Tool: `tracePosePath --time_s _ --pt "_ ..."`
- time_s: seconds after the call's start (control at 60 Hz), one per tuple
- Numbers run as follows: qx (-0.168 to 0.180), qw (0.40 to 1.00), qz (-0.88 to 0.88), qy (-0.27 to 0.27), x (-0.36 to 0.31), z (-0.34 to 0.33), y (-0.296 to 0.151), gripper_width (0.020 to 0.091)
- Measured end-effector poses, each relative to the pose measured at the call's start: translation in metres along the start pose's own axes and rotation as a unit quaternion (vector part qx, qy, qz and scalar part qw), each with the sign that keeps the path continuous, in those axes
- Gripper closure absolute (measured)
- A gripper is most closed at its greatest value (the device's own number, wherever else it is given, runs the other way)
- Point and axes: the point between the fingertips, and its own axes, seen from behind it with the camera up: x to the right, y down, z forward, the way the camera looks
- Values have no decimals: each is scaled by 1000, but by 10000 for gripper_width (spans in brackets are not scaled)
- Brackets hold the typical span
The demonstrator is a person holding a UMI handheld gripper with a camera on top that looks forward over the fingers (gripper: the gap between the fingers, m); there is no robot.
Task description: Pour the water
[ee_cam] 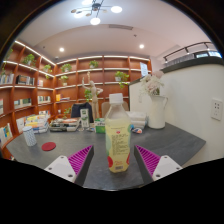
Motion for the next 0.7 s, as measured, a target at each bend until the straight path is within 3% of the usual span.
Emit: tracePosePath --time_s 0.283,0.333,0.417,0.633,0.7 --pt "35 999 -19 8 13 55 -23 297" --pt "39 999 -16 8 12 62 -25 359" --pt "35 999 -12 9 10 71 -19 569" --pt "34 999 -16 17 10 72 -17 766" --pt "31 999 -17 17 10 72 -18 765"
